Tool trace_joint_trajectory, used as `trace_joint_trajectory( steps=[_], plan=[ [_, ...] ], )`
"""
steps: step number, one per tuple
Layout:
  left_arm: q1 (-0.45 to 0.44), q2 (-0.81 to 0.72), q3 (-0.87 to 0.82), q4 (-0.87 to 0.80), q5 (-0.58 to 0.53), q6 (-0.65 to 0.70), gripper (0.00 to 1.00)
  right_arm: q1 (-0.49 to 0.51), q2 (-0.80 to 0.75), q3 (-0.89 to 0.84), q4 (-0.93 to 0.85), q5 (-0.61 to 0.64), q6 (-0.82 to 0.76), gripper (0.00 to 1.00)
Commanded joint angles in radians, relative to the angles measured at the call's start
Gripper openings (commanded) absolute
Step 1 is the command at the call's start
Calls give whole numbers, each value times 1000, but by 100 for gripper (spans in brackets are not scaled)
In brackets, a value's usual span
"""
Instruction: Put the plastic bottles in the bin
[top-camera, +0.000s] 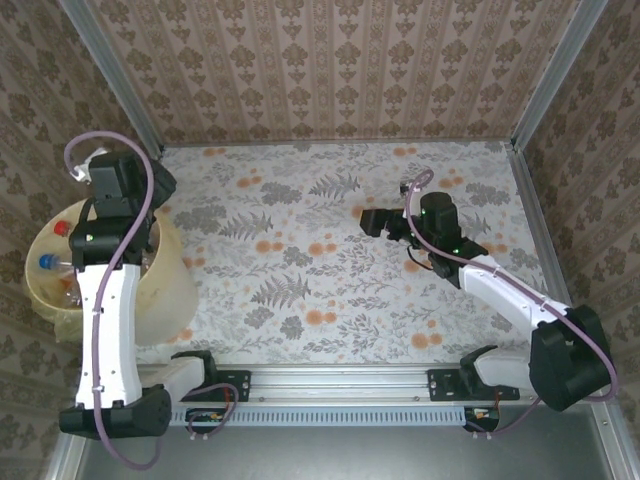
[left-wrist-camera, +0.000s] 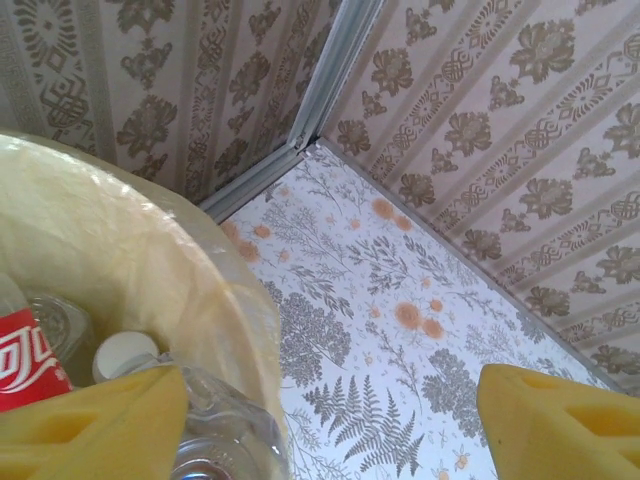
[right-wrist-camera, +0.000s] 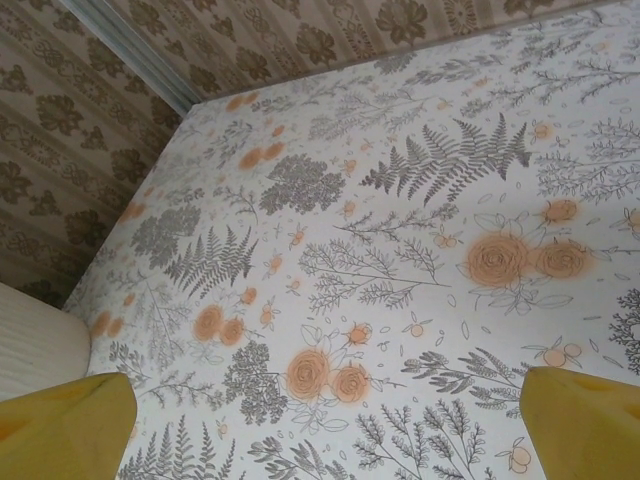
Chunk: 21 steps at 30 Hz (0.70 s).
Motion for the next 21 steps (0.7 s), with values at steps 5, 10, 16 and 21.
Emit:
trace_joint_trajectory(
  steps=[5,10,16,21],
  plan=[
    [58,9,-64,-123,77,14,76,8,13,7,33,5,8,100],
    [106,29,-87,-147,67,28,79,7,15,1,37,3,19,100],
    [150,40,-130,-118,159,30,78,8,4,-10,36,8,16,100],
    [149,48,-112,-137,178,35,78,8,2,-12,36,6,14,100]
  ],
)
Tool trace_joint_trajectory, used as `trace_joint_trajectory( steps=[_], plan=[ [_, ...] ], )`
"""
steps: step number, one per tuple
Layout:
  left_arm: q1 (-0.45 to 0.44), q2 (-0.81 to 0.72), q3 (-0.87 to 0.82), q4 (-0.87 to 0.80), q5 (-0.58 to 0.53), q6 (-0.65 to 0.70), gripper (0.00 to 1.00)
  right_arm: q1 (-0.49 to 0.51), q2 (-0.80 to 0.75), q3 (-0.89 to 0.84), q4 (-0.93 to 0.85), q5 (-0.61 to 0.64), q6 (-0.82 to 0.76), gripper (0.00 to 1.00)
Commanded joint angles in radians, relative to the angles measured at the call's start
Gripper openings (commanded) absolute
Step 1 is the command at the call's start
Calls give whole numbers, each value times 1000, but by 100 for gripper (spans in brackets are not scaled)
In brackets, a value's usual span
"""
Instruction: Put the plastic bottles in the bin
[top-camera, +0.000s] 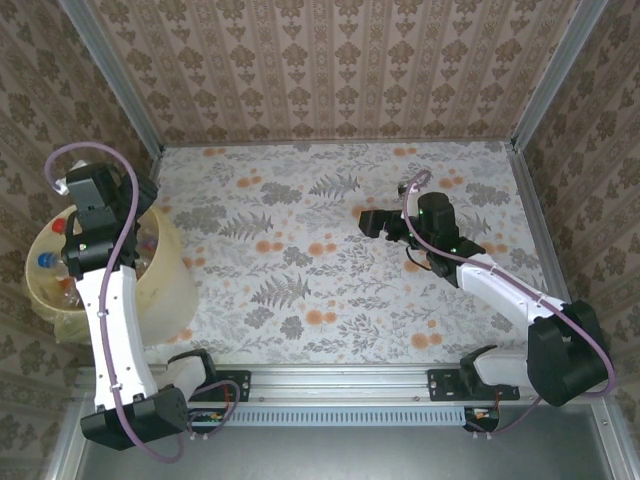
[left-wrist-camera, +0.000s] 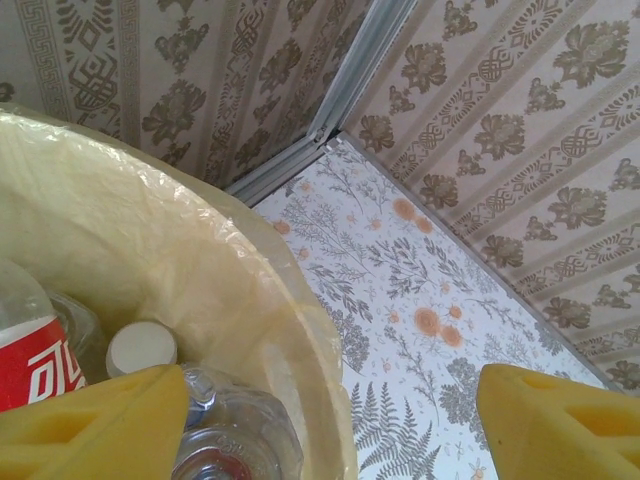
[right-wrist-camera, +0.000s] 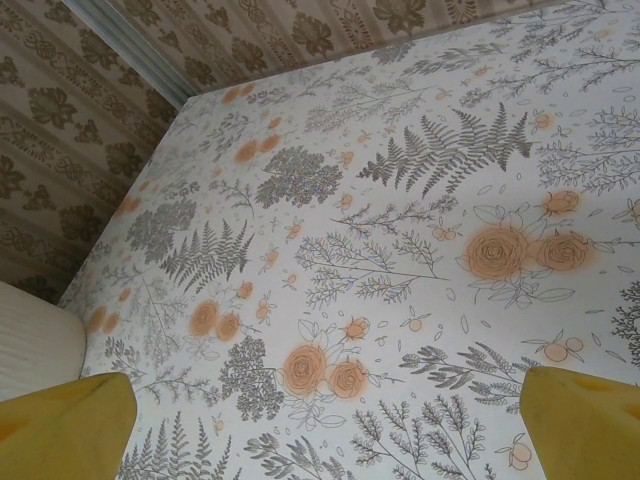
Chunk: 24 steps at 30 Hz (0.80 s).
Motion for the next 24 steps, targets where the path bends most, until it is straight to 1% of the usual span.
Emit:
trace_joint_trajectory(
  steps=[1,3,8,9,11,12,14,18,20,22,24],
  plan=[
    [6,40,-18,-192,81,12,78,5,-4,-9,28,7,13,100],
    [-27,34,58,-195,98,40,79,4,-7,-3,22,7,11,100],
    [-138,43,254,-184,69,122,84,4,-21,4,24,20,10,100],
    [-160,44,274,-171,64,139,85,4,-25,3,22,26,9,100],
    [-231,38,290,-124,52,161,87,5,-37,-1,20,46,3,100],
    [-257,33,285,-97,63,170,88,5,-44,-4,15,59,-1,100],
    [-338,15,242,3,111,199,91,3,-64,-13,3,103,-12,100],
    [-484,-13,98,236,188,248,100,-13,-116,-46,-18,215,-32,100],
    [-557,-8,29,327,214,284,100,-30,-151,-70,-23,293,-52,100],
    [-612,9,-22,388,232,319,100,-51,-181,-102,-19,383,-75,100],
    [-655,25,-78,440,228,357,100,-84,-206,-137,-8,464,-94,100]
  ],
)
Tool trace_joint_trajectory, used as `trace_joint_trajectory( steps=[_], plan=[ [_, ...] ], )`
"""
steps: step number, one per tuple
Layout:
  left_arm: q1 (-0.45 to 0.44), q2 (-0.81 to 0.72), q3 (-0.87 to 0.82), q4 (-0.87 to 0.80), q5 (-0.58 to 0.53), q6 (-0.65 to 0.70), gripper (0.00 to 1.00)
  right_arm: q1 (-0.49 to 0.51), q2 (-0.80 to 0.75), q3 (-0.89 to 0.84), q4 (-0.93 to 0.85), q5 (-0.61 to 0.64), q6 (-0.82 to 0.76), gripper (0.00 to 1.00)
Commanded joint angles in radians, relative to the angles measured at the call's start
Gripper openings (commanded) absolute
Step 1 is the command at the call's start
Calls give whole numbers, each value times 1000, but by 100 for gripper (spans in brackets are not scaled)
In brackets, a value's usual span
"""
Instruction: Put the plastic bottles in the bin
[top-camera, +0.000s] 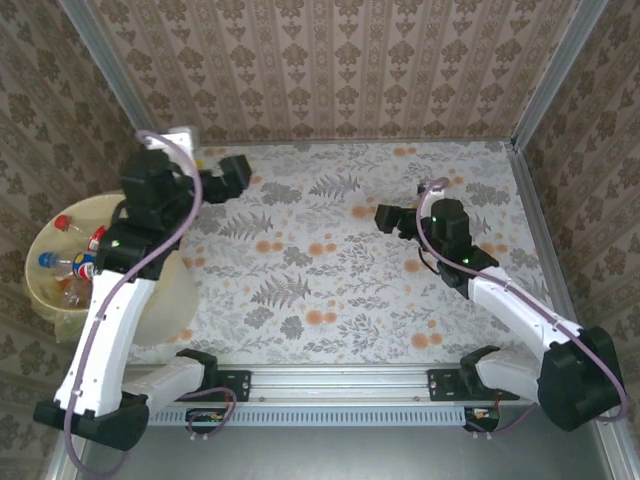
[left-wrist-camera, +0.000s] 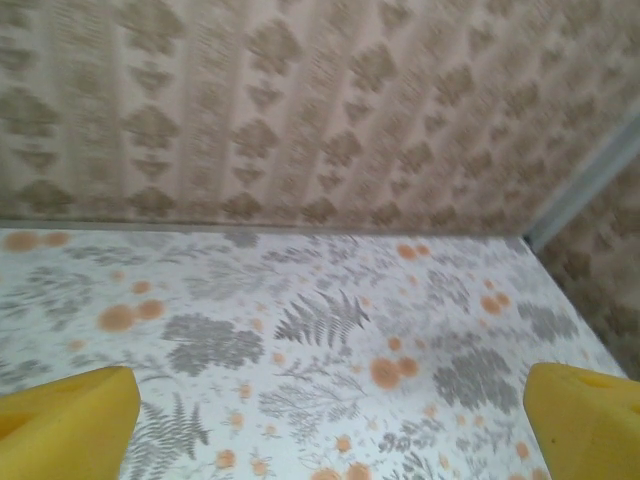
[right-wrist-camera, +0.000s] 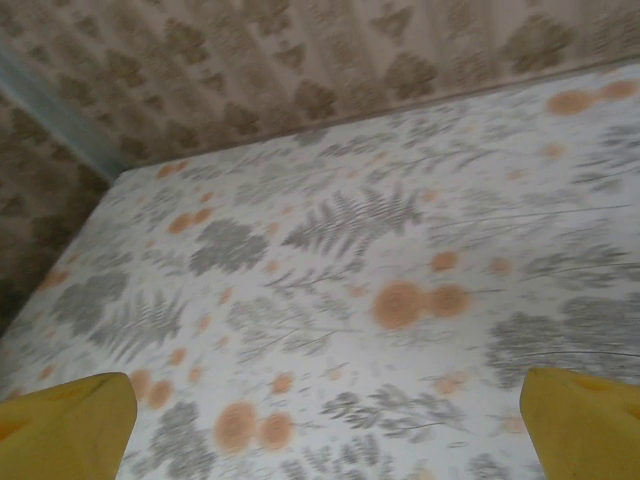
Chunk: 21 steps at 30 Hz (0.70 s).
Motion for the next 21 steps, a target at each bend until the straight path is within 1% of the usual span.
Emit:
trace_joint_trajectory(
  steps=[1,3,6,8,10,12,13,17,21],
  plan=[
    [-52,22,-90,181,26,111,100,-56,-48,-64,1,215,-52,100],
    [-51,31,-152,217,-8,152,100,-101,-56,-101,17,254,-68,100],
    [-51,25,-268,274,-182,215,100,-164,-38,-121,-26,350,-95,100],
    [-46,30,-330,299,-307,214,100,-193,-6,-133,-39,413,-127,100],
    [-16,44,-383,311,-365,210,100,-225,31,-159,0,413,-174,100],
    [28,59,-453,335,-413,198,100,-263,75,-195,78,363,-207,100],
    [51,64,-479,343,-418,191,100,-281,96,-212,128,329,-214,100],
    [129,69,-587,402,-408,195,100,-348,167,-248,325,150,-239,100],
    [163,88,-674,482,-398,239,100,-359,249,-275,556,59,-300,100]
  ],
)
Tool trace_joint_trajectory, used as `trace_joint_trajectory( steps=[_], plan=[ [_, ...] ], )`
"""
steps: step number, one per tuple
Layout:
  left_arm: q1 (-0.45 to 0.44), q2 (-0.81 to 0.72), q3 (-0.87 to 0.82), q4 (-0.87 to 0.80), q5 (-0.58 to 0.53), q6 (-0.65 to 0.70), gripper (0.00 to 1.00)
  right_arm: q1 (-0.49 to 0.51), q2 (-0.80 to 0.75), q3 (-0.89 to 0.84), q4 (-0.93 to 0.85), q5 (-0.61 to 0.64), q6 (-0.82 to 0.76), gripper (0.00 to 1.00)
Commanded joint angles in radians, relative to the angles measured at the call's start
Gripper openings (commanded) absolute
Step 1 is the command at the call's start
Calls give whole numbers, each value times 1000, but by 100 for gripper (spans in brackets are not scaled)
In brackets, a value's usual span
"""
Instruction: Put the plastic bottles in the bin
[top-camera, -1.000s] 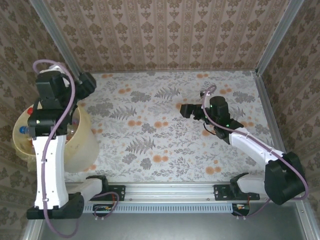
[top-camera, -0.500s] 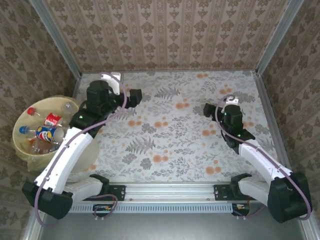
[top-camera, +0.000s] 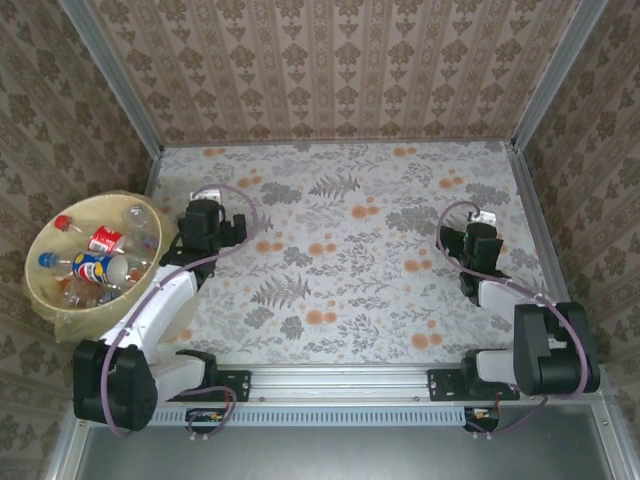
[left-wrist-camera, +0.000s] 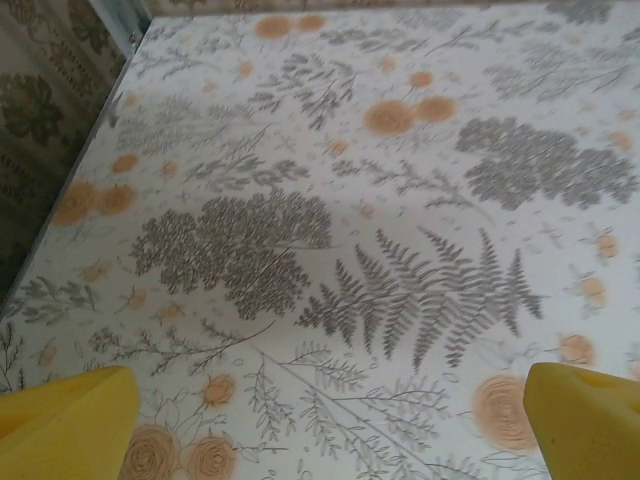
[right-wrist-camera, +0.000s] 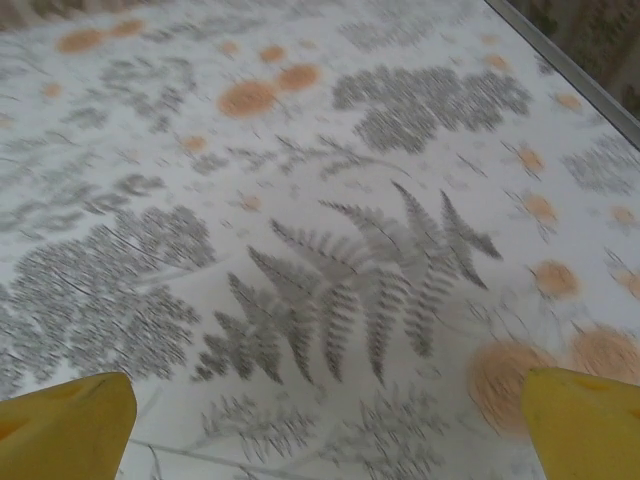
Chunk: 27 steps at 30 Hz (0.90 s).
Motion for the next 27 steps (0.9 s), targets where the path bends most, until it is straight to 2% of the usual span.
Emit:
trace_joint_trajectory(
  steps=[1,4,6,8,13,19,20,22,24,25,27],
  plan=[
    [16,9,-67,145,-15,75,100,-8,66,-13,282,-140,-65,100],
    [31,3,-160,284,-22,121,100,-6,171,-39,418,-229,-99,100],
    [80,6,-195,325,30,111,100,-3,239,-74,564,-225,-97,100],
    [113,20,-210,343,75,114,100,-1,203,-37,429,-178,-83,100],
    [162,99,-261,508,170,147,100,33,215,-26,429,-119,-105,100],
    [198,254,-280,798,199,216,100,33,213,-24,420,-120,-104,100],
    [226,285,-283,834,261,199,100,33,214,-23,422,-119,-105,100],
    [251,351,-308,935,316,191,100,34,212,-23,420,-119,-106,100],
    [257,406,-357,1081,316,191,100,34,214,-23,421,-121,-107,100],
    [266,390,-366,1064,323,177,100,34,214,-22,419,-125,-107,100],
    [268,400,-353,1063,248,148,100,34,214,-17,410,-138,-112,100]
  ],
)
